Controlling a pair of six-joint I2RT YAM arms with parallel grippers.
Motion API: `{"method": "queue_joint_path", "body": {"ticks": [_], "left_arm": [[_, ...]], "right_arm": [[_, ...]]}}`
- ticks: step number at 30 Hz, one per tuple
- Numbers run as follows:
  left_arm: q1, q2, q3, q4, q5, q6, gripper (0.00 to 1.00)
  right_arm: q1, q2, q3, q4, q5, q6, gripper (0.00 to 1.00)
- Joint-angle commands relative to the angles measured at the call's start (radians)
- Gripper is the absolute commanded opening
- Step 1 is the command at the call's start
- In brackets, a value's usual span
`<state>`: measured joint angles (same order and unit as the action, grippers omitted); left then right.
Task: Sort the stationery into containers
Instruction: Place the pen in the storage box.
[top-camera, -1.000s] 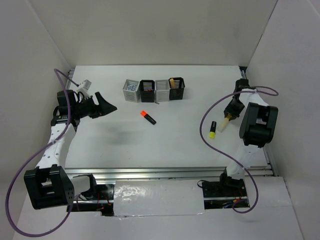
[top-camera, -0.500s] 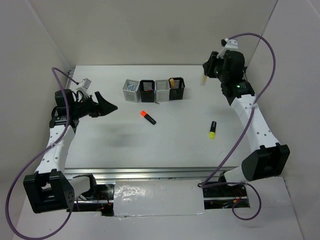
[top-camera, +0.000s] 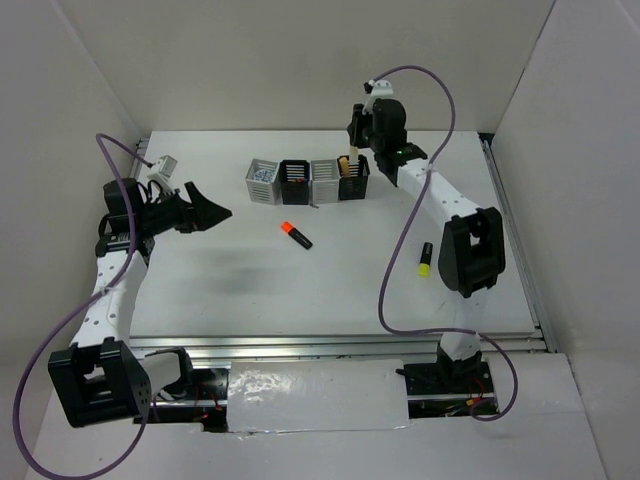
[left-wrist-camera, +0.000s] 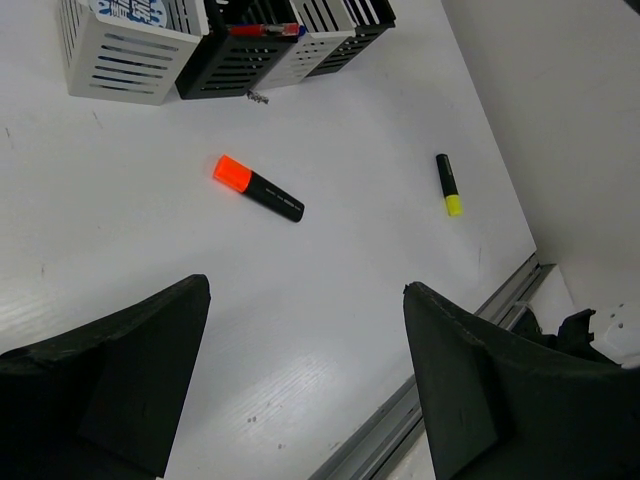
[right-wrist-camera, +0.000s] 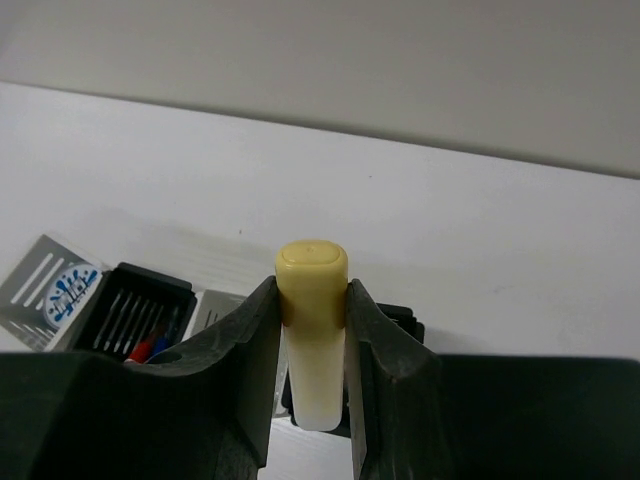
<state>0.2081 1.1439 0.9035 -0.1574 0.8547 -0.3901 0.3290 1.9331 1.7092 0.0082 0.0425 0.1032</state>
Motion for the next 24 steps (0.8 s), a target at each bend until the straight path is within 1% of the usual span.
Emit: {"method": "queue_joint_path", "body": {"ticks": [1,3,7,11,15,18,19,20,22,24], "left_arm": [[0.01,0.008,0.008,0.012,0.04,0.051,0.91],[0.014,0.01,0.005,0.007,0.041,0.057,0.91],[0.017,0.013,-0.002,0.009,0.038,0.063,0.91],[0.016,0.01,-0.005,0.03,0.04,0.045,0.91],[0.019,0.008,0.002,0.019,0.037,0.05,0.91],[0.017,0.01,0.005,0.015,0.035,0.056,0.91],[0.019,0.01,0.005,0.015,0.033,0.054,0.91],[0.019,0.011,0.006,0.018,0.035,0.054,0.91],[0.017,0.014,0.011,0.01,0.041,0.056,0.91],[0.017,0.016,0.015,0.002,0.043,0.057,0.91]], "right_arm": [[0.015,0.016,0.073,0.124,0.048,-0.014,0.0],[0.013,0.052,0.107,0.104,0.056,-0.007,0.0],[0.01,0.09,0.115,0.075,0.066,-0.002,0.0],[0.007,0.118,0.084,0.085,0.091,-0.016,0.04],[0.005,0.129,0.061,0.101,0.089,-0.031,0.06],[0.007,0.136,0.053,0.104,0.102,-0.042,0.18],[0.01,0.142,0.059,0.101,0.105,-0.046,0.29],[0.01,0.148,0.064,0.098,0.111,-0.04,0.36],[0.001,0.155,0.076,0.084,0.102,-0.031,0.48],[-0.001,0.153,0.082,0.059,0.08,-0.017,0.49]]}}
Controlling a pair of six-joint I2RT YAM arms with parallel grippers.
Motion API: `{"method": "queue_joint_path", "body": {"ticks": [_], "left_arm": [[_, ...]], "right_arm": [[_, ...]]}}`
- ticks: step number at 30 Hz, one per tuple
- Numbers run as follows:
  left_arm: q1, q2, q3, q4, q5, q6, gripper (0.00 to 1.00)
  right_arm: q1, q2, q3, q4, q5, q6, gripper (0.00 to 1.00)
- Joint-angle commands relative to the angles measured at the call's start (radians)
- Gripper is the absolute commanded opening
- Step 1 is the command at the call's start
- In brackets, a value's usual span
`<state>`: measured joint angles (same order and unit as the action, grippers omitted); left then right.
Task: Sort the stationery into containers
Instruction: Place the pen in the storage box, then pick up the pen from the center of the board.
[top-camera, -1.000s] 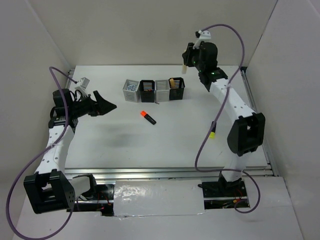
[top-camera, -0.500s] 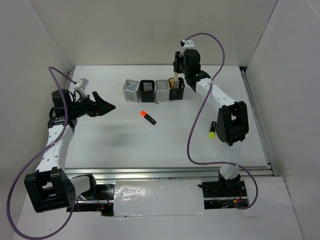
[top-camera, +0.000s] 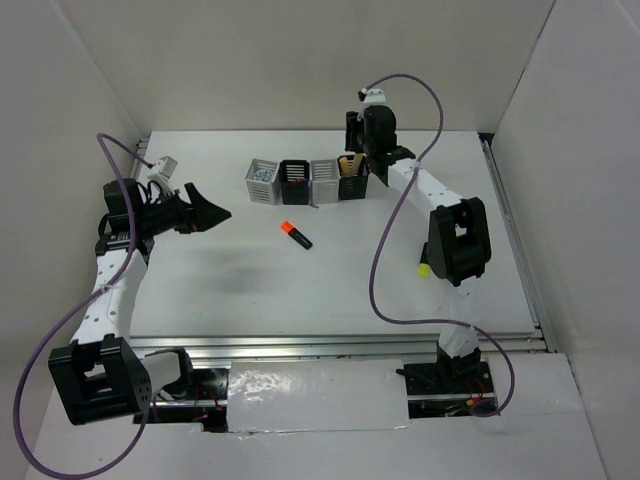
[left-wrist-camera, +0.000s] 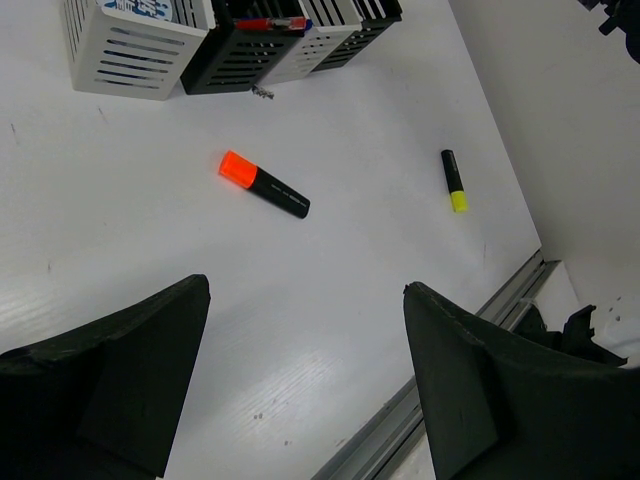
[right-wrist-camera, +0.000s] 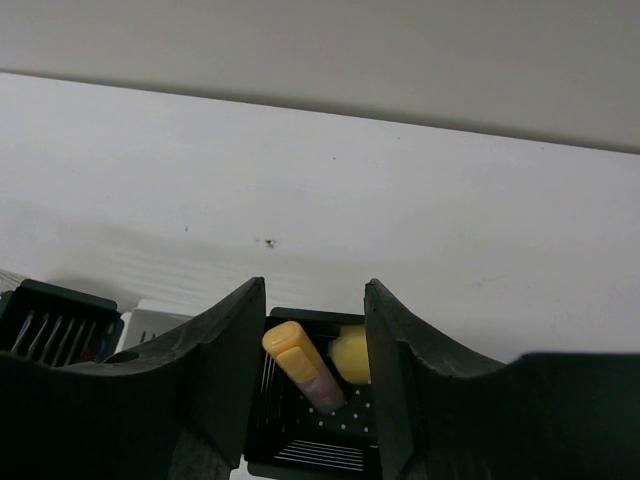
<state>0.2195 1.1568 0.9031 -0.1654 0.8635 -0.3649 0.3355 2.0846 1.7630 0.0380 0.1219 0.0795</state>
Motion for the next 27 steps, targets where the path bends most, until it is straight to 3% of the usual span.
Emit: {"method": "queue_joint_path", "body": {"ticks": [1,4,7,9,12,17,21,27], "left_arm": [[0.007,0.003,0.019,0.007,0.032,0.035,0.91],[0.006,0.001,0.023,0.004,0.032,0.035,0.91],[0.009,-0.006,0.026,0.006,0.037,0.03,0.91],[0.009,-0.014,0.02,0.009,0.04,0.026,0.91],[0.012,-0.028,0.008,0.02,0.043,0.017,0.91],[0.018,-0.037,-0.009,0.043,0.052,0.003,0.91],[0.029,-0.042,-0.007,0.035,0.06,0.012,0.91],[0.063,-0.057,-0.009,0.006,0.077,0.047,0.91]], "right_arm": [[-0.009,-0.001,0.029,0.023,-0.001,0.008,0.52],[-0.012,-0.032,0.01,-0.01,-0.011,0.014,0.58],[-0.013,-0.115,-0.029,-0.029,-0.05,0.02,0.57],[-0.012,-0.217,-0.091,-0.056,-0.178,-0.018,0.53],[0.048,-0.317,-0.126,-0.176,-0.27,-0.124,0.36],[0.203,-0.419,-0.258,-0.335,-0.308,-0.221,0.34],[0.365,-0.348,-0.217,-0.449,-0.252,-0.238,0.33],[0.424,-0.149,-0.062,-0.604,-0.191,-0.251,0.34]]}}
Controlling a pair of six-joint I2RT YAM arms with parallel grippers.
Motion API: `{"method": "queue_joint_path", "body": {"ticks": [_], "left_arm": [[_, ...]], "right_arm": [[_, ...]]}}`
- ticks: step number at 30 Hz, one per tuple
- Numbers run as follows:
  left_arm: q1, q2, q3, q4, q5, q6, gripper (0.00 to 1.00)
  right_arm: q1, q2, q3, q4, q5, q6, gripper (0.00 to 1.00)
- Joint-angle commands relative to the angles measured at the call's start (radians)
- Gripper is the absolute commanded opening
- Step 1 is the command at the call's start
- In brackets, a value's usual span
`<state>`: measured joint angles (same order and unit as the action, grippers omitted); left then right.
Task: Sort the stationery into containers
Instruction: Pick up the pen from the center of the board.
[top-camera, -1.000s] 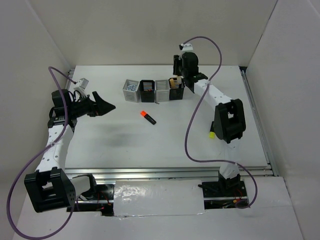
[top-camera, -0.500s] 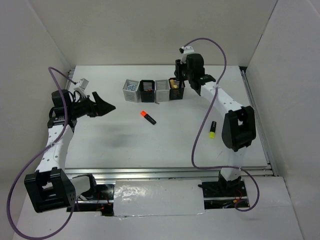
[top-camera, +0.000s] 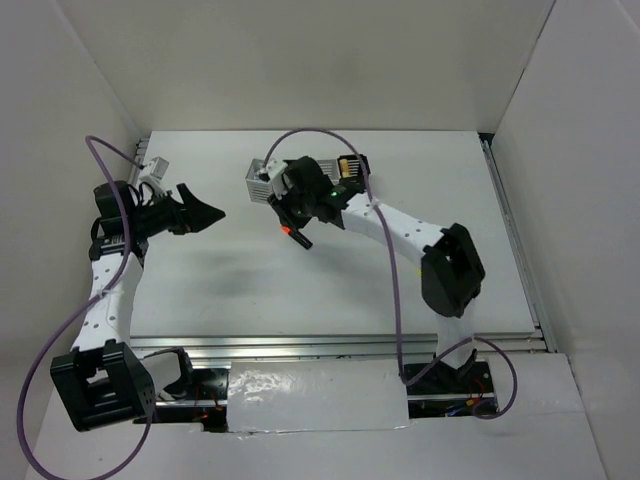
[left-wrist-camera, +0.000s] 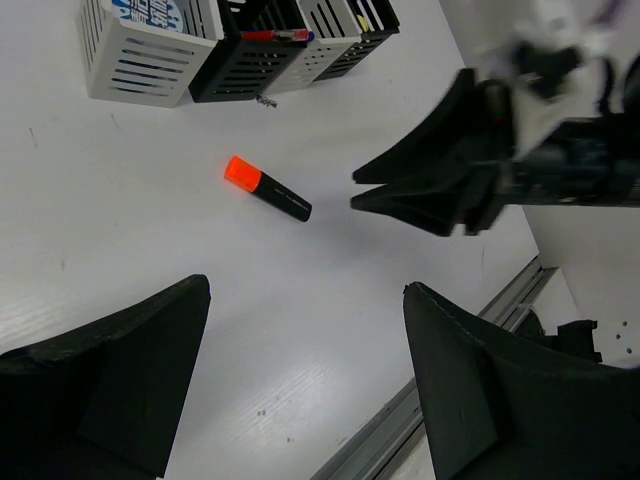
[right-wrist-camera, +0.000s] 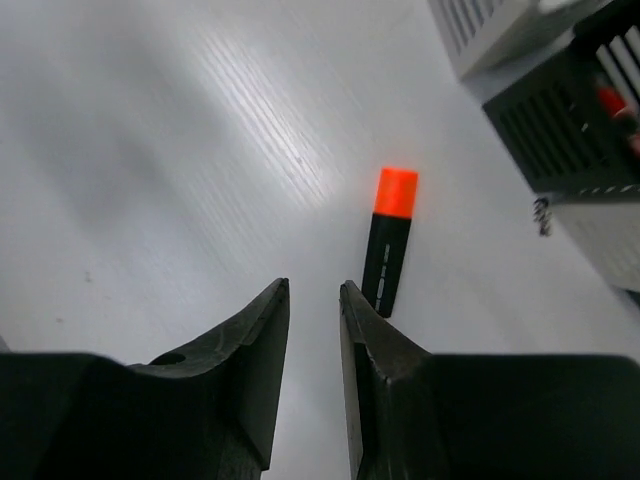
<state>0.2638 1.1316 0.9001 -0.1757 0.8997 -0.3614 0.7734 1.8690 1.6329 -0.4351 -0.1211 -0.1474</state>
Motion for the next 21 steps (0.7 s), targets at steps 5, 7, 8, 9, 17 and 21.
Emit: {"method": "queue_joint_path", "body": {"ticks": [5,7,8,9,17,21], "left_arm": [[0.043,-0.043,-0.027,0.019,0.056,0.046,0.91],[0.045,-0.046,-0.036,0.028,0.057,0.039,0.92],[0.046,-0.044,-0.038,0.028,0.057,0.036,0.92],[0.046,-0.043,-0.038,0.031,0.061,0.036,0.91],[0.052,-0.038,-0.036,0.033,0.064,0.035,0.92],[0.054,-0.03,-0.041,0.042,0.067,0.021,0.91]], "right_arm": [[-0.017,0.179,0.105,-0.145,0.098,-0.049,0.42],[-0.014,0.226,0.134,-0.152,0.106,-0.06,0.44],[-0.014,0.243,0.145,-0.154,0.113,-0.063,0.46],[-0.014,0.26,0.16,-0.168,0.116,-0.069,0.47],[-0.028,0.378,0.291,-0.221,0.09,-0.098,0.5],[-0.037,0.421,0.332,-0.235,0.081,-0.121,0.5]]}}
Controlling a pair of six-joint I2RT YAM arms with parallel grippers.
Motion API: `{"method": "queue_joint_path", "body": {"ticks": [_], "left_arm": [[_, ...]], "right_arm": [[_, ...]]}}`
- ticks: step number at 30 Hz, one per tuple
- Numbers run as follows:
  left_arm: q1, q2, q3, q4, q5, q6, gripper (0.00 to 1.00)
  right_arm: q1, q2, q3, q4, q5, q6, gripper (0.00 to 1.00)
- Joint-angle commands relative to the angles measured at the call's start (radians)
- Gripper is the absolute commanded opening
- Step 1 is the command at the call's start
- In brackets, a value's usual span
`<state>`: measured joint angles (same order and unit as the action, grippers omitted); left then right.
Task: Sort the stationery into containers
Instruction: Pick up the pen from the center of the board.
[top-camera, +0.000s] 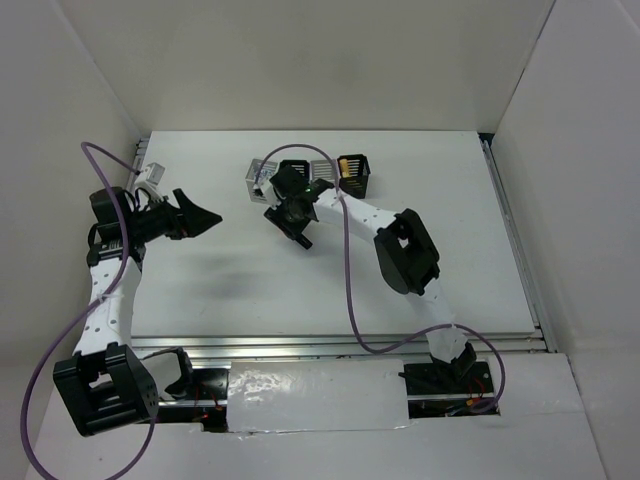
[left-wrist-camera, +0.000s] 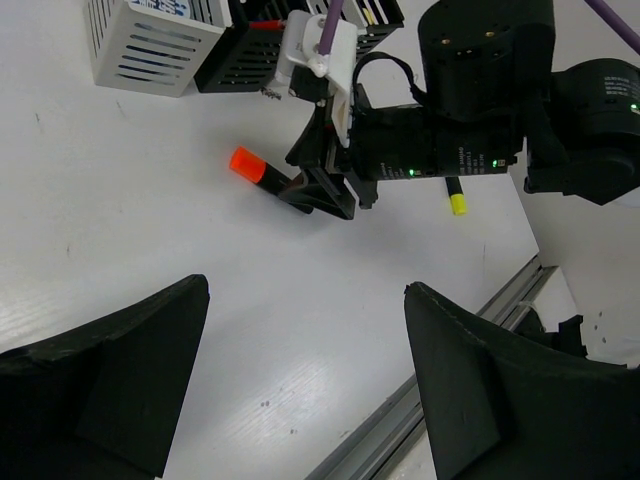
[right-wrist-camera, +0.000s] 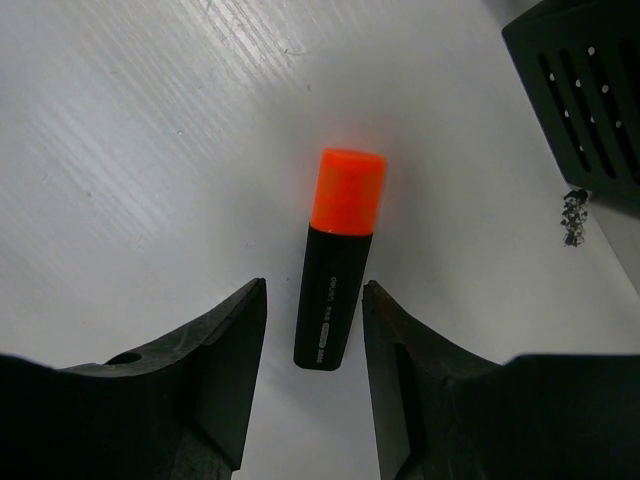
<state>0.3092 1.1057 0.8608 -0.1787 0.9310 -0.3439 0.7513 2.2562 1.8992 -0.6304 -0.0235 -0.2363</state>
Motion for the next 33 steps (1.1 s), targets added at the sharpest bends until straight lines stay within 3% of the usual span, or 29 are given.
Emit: {"method": "queue_joint_path", "body": {"ticks": [1,13,16,17,20,23,28,33], "left_arm": [[0.008,-0.001,0.0,0.045,0.04,0.002,0.91],[0.01,0.002,0.015,0.027,0.035,0.002,0.91],[0.01,0.002,0.014,0.031,0.037,-0.006,0.91],[0.01,0.0,0.014,0.031,0.04,-0.007,0.91],[0.008,0.009,0.015,0.03,0.045,-0.012,0.91],[0.013,0.006,0.018,0.027,0.048,-0.01,0.91],[0.014,-0.015,0.023,-0.001,0.046,0.02,0.91],[0.014,-0.009,0.014,0.021,0.061,-0.001,0.91]], "right_arm": [[-0.017,0.04,0.073,-0.043,-0.019,-0.032,0.5],[-0.043,0.111,0.138,-0.107,-0.095,-0.095,0.54],[-0.044,0.105,0.124,-0.146,-0.141,-0.124,0.48],[-0.04,0.1,0.12,-0.153,-0.15,-0.132,0.39],[-0.029,0.095,0.109,-0.204,-0.17,-0.159,0.27],[-0.027,0.056,0.049,-0.218,-0.185,-0.17,0.21],[0.006,-0.062,-0.112,-0.241,-0.171,-0.213,0.23],[0.049,-0.139,-0.224,-0.195,-0.07,-0.256,0.44]]}}
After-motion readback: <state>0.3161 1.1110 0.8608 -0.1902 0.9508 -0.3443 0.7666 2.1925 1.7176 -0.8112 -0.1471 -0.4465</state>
